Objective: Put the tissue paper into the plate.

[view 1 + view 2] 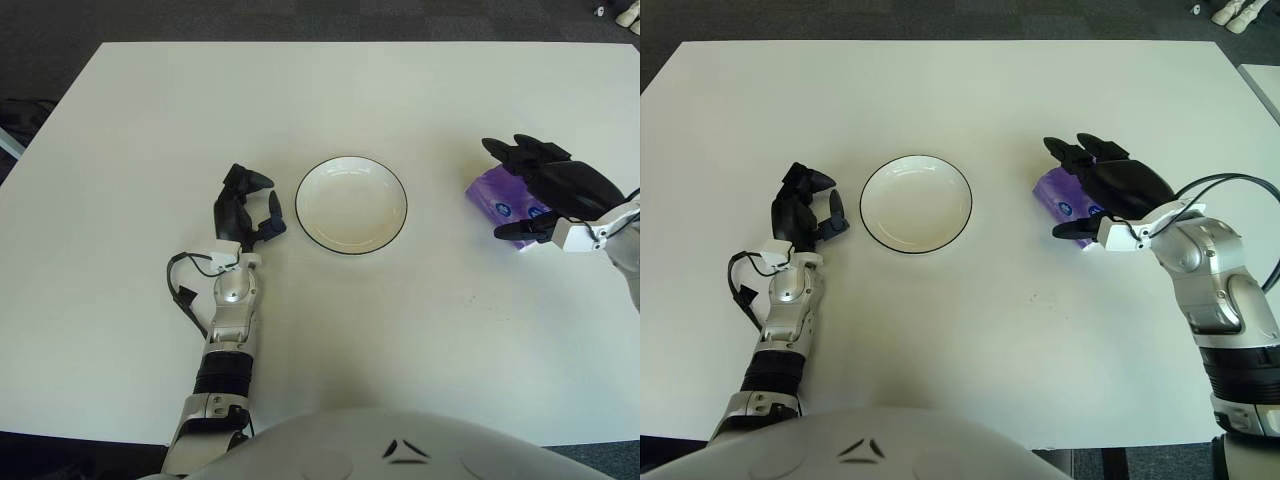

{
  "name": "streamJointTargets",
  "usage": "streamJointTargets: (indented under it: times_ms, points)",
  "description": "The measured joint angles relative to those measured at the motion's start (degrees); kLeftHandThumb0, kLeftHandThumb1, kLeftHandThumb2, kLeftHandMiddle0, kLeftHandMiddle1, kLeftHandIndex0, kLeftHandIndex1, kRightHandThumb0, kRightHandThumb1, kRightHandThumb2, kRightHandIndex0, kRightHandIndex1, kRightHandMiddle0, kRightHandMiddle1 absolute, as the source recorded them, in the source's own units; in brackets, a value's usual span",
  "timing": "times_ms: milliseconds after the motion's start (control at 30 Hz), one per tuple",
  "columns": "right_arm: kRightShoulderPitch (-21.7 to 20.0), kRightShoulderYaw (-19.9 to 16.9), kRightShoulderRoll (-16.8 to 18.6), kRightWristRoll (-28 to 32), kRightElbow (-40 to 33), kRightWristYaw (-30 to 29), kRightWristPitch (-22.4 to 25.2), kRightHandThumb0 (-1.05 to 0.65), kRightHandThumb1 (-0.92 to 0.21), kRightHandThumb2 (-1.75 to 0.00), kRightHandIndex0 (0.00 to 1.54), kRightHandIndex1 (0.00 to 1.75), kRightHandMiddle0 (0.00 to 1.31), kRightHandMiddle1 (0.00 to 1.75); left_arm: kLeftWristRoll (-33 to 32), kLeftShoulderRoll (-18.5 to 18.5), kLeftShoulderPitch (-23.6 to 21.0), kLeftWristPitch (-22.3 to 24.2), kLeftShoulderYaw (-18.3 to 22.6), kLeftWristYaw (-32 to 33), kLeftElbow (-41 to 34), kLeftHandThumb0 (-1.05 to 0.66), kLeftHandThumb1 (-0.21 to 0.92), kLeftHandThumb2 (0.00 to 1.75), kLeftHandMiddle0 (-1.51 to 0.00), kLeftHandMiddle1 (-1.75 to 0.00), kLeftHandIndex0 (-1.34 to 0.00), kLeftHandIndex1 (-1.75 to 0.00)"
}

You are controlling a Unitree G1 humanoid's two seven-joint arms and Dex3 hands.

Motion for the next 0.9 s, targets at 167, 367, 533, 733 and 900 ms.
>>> streamJointTargets:
  times_ms: [167, 367, 533, 733, 900]
  points:
    - [-3.3, 4.0, 1.3, -1.6, 10.2, -4.2, -3.8, -1.05, -0.72, -0.47, 0.0, 0.0, 0.0, 0.0, 0.0, 0.0, 0.1, 0.3, 0.0, 0.0, -0.1, -0.47, 0.34, 1.29, -0.86, -1.75, -0.59, -1.75]
    - [-6.1, 5.5, 1.7, -1.3, 15.3, -6.3, -6.0, -1.05, -0.7, -0.48, 0.0, 0.0, 0.0, 0.0, 0.0, 0.0, 0.2, 0.6, 0.2, 0.1, -0.3, -0.47, 0.34, 1.3, -0.85, -1.75, -0.59, -1.75]
    - [-8.0, 6.8, 1.7, -1.1, 19.8, -7.9, -8.2, -1.05, -0.66, -0.55, 0.0, 0.0, 0.0, 0.07, 0.0, 0.0, 0.4, 0.7, 0.4, 0.2, -0.4, -0.47, 0.36, 1.28, -0.85, -1.75, -0.58, -1.75]
    - [-11.3, 8.6, 2.3, -0.6, 27.1, -10.9, -11.2, -1.04, -0.63, -0.58, 0.0, 0.0, 0.0, 0.15, 0.0, 0.1, 0.7, 0.8, 0.5, 0.2, -0.6, -0.46, 0.37, 1.26, -0.83, -1.75, -0.57, -1.75]
    - [-13.1, 9.3, 2.6, 0.3, 30.2, -11.3, -12.2, -1.04, -0.62, -0.6, 0.0, 0.0, 0.0, 0.14, 0.0, 0.1, 1.0, 0.8, 0.6, 0.2, -0.9, -0.46, 0.38, 1.26, -0.83, -1.75, -0.56, -1.75]
